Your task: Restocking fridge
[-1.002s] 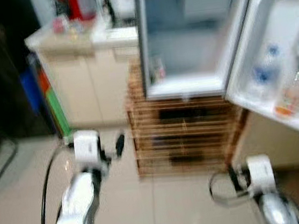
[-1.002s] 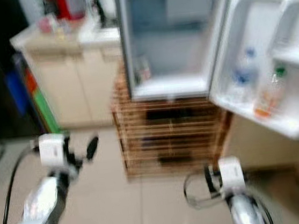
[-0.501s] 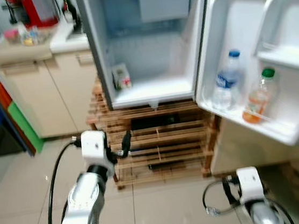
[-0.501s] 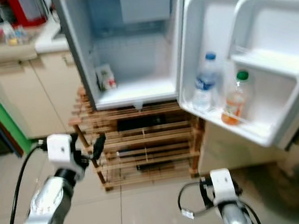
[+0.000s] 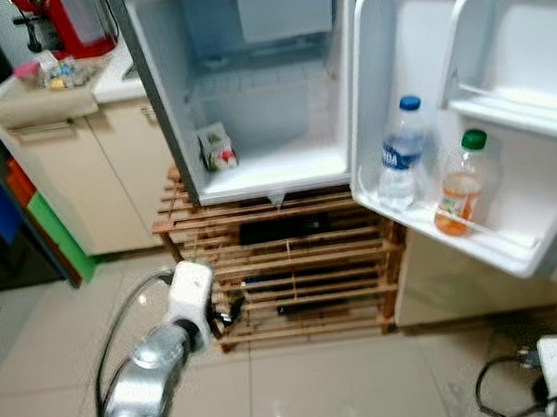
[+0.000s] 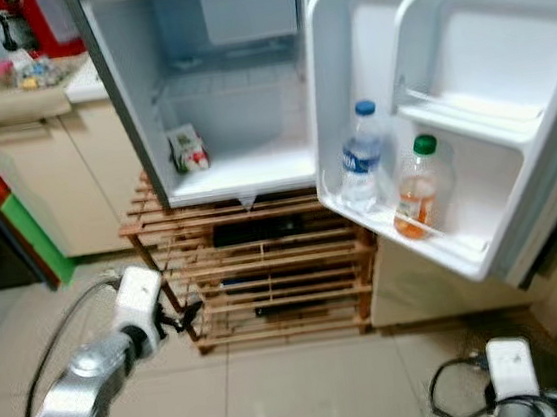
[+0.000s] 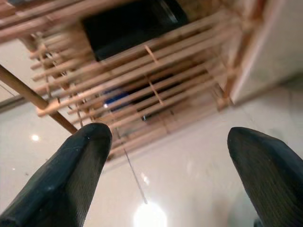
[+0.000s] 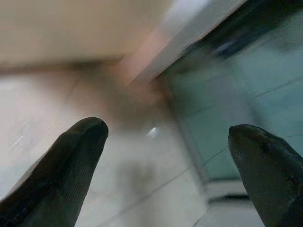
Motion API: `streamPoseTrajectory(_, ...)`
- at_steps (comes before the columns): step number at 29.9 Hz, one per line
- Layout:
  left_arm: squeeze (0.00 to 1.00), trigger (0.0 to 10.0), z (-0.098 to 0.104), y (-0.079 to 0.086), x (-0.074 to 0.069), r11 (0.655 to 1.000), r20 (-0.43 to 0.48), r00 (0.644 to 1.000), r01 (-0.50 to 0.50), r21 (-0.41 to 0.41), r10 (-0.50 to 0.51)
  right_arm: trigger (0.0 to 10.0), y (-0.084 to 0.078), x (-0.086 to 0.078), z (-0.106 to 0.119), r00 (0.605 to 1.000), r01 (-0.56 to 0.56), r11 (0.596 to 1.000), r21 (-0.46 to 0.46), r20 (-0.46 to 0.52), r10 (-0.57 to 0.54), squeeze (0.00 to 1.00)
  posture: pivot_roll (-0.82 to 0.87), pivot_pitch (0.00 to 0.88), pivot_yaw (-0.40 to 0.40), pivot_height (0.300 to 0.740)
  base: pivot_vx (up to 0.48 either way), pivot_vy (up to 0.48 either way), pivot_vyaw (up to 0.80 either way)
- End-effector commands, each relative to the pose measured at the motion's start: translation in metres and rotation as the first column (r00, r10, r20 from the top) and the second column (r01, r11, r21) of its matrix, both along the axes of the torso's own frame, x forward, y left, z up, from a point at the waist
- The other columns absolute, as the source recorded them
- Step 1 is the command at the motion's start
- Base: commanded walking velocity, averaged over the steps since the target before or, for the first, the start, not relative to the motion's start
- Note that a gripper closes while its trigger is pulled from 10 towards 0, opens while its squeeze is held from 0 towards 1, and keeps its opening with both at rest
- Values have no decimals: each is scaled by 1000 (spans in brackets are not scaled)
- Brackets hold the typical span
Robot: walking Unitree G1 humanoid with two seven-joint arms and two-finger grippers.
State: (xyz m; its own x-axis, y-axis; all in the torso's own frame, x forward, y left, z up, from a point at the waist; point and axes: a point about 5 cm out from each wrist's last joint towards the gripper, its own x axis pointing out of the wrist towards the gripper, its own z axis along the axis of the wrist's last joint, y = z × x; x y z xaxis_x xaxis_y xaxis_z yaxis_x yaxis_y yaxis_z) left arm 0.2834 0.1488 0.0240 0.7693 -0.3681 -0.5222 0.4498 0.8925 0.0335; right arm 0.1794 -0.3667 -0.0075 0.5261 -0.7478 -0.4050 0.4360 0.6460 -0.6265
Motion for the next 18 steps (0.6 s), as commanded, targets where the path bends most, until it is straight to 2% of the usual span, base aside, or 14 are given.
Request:
streamPoseTrajectory(1,0,10000,0,6,5,999,-4,1000,0,50,1,10000,-30,26,50,983,5,989,-147,185,22,0,-201,0,84,740,0,0,0)
streamPoseTrajectory(2,0,10000,-2,8,5,998,-10,1000,-14,66,14,10000,-32,40,68,969,-4,976,-216,241,58,0,-202,0,83,740,0,0,0)
streamPoseTrajectory(3,0,10000,-2,8,5,998,-10,1000,-14,66,14,10000,-32,40,68,969,-4,976,-216,241,58,0,-202,0,83,740,0,0,0)
streamPoseTrajectory(5,0,10000,-4,12,6,996,-19,999,-30,86,31,10000,-30,59,92,941,-14,951,-308,317,116,0,-203,0,82,740,0,0,0)
streamPoseTrajectory(6,0,10000,-5,13,6,995,-24,999,-36,92,39,10000,-24,70,103,923,-20,935,-355,352,153,0,-203,0,80,740,0,0,0)
streamPoseTrajectory(7,0,10000,-6,15,6,995,-31,999,-39,91,42,10000,-10,84,117,894,-23,916,-400,402,198,0,-202,0,80,740,0,0,0)
streamPoseTrajectory(9,0,10000,-6,15,6,995,-31,999,-39,91,42,10000,-10,84,117,894,-23,916,-400,402,198,0,-202,0,80,740,0,0,0)
streamPoseTrajectory(10,0,10000,-7,15,5,995,-36,999,-34,89,38,10000,-2,90,119,879,-25,918,-397,429,209,0,-202,0,80,740,0,0,0)
streamPoseTrajectory(13,0,10000,-9,14,5,996,-42,999,-31,86,35,10000,6,95,121,862,-43,921,-387,452,230,0,-203,0,83,740,0,0,0)
streamPoseTrajectory(15,0,10000,-12,14,4,996,-54,998,-30,84,34,10000,19,104,123,825,-88,941,-327,506,253,0,-203,0,87,740,0,0,0)
streamPoseTrajectory(16,0,10000,-12,14,4,996,-54,998,-30,84,34,10000,19,104,123,825,-88,941,-327,506,253,0,-203,0,87,740,0,0,0)
streamPoseTrajectory(18,0,10000,-14,16,3,996,-67,997,-29,84,34,10000,32,111,125,797,-139,951,-275,539,272,0,-203,0,89,740,0,0,0)
